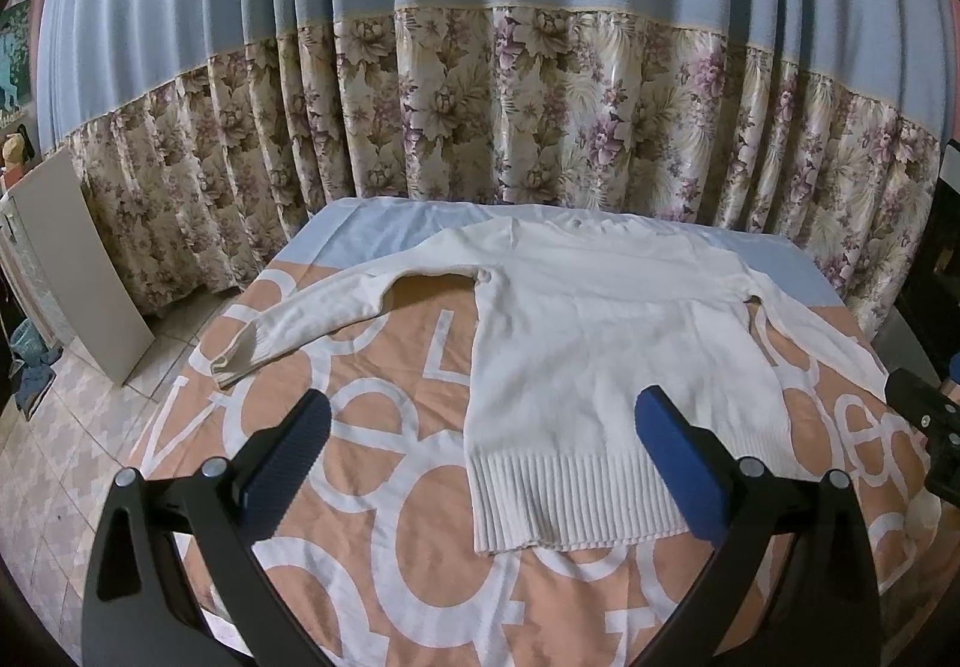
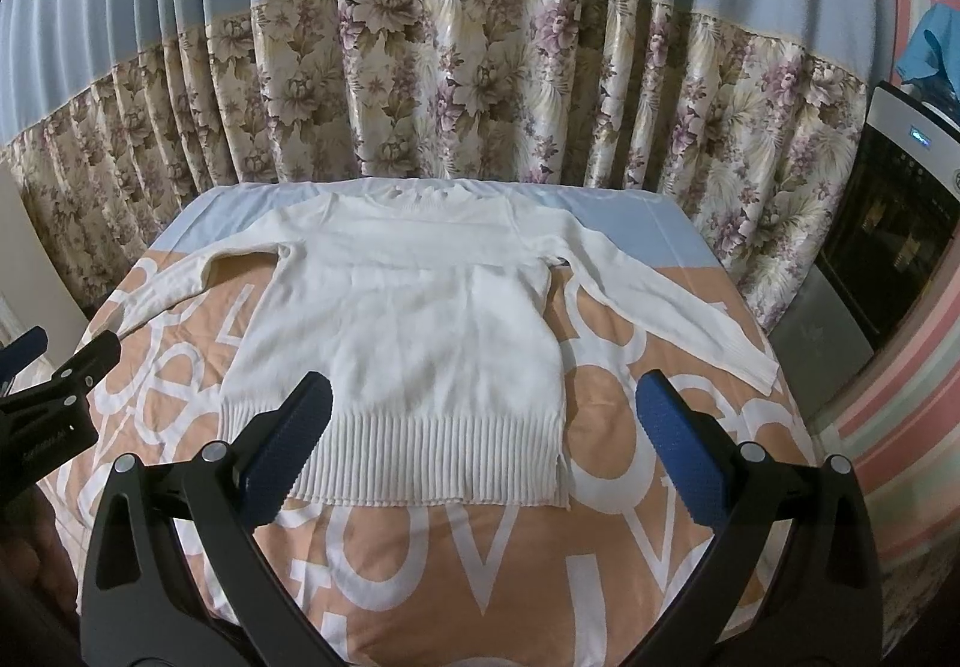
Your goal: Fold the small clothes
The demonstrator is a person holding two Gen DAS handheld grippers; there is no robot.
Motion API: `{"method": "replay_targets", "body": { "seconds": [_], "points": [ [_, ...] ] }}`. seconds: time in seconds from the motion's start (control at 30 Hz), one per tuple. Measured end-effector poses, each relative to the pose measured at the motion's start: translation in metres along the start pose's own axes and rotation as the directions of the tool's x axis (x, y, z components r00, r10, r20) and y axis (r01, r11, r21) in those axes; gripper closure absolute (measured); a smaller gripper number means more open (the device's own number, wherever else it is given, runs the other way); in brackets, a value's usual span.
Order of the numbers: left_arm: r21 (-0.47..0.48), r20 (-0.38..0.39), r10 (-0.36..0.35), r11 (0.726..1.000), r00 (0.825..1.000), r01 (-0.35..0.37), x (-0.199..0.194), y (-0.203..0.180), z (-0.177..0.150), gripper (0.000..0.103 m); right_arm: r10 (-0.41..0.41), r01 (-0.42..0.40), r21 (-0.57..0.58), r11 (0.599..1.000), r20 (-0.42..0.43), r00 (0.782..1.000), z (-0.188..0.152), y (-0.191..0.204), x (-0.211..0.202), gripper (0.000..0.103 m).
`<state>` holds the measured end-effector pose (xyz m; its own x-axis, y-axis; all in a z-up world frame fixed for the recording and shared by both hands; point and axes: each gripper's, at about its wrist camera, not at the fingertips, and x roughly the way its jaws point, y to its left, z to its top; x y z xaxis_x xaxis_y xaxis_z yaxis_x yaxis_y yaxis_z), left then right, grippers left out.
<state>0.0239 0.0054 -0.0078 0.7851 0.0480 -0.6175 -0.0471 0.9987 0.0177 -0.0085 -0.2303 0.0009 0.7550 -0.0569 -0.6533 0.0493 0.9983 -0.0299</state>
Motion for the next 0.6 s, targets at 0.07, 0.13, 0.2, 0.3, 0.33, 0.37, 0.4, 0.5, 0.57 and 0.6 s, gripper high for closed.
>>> {"method": "replay_targets", "body": {
  "seconds": [0.07, 0.13, 0.2, 0.3, 0.33, 0.37, 0.4, 0.5, 0.57, 0.6],
  "points": [
    [0.0, 0.003, 0.002, 1.0, 1.0, -0.002, 0.0002, -0.0001, -0.0002, 0.001, 0.001, -0.001, -0.004, 1.0, -0.001, 1.0, -0.0004, 0.0055, 0.008, 0.003],
    [0.001, 0.001, 0.001, 1.0, 1.0, -0.001, -0.0003, -0.0004, 0.0002, 0.001, 0.0, 0.0, -0.003, 1.0, 0.0, 1.0, 0.0, 0.006, 0.0082, 0.003],
    [0.001, 0.001, 0.002, 1.0, 1.0, -0.002, -0.0003, -0.0003, 0.0006, 0.001, 0.0, 0.0, -0.002, 1.0, 0.0, 1.0, 0.0006, 0.0056, 0.0076, 0.003],
    [0.001, 0.002, 0.001, 1.0, 1.0, -0.001, -0.0003, -0.0002, 0.0004, 0.001, 0.0, 0.0, -0.002, 1.0, 0.001, 1.0, 0.0007, 0.0055, 0.0072, 0.003],
    [0.002, 0.002, 0.001, 1.0, 1.0, -0.001, -0.0004, -0.0002, 0.0005, 0.001, -0.001, 0.001, -0.002, 1.0, 0.001, 1.0, 0.0006, 0.0046, 0.0063, 0.003],
    [0.003, 0.001, 0.001, 1.0, 1.0, -0.001, 0.0001, 0.0002, 0.0007, 0.001, 0.0, 0.0, -0.002, 1.0, -0.001, 1.0, 0.0009, 0.0051, 0.0066, 0.003],
    [0.001, 0.003, 0.002, 1.0, 1.0, -0.002, -0.0003, -0.0001, 0.0002, 0.001, 0.002, -0.002, -0.004, 1.0, -0.001, 1.0, 0.0028, 0.0054, 0.0077, 0.003],
    [0.0, 0.002, 0.002, 1.0, 1.0, -0.002, -0.0003, -0.0002, 0.0, 0.001, 0.002, -0.002, -0.003, 1.0, 0.0, 1.0, 0.0038, 0.0068, 0.0092, 0.003],
    [-0.001, 0.003, 0.002, 1.0, 1.0, -0.002, 0.0001, 0.0002, 0.0, 0.001, -0.002, 0.002, -0.006, 1.0, 0.001, 1.0, 0.0029, 0.006, 0.0075, 0.003],
    [0.0, 0.002, 0.002, 1.0, 1.0, -0.002, -0.0002, -0.0001, -0.0001, 0.001, -0.002, 0.002, -0.007, 1.0, 0.001, 1.0, 0.0038, 0.0078, 0.0091, 0.003]
  ]
}}
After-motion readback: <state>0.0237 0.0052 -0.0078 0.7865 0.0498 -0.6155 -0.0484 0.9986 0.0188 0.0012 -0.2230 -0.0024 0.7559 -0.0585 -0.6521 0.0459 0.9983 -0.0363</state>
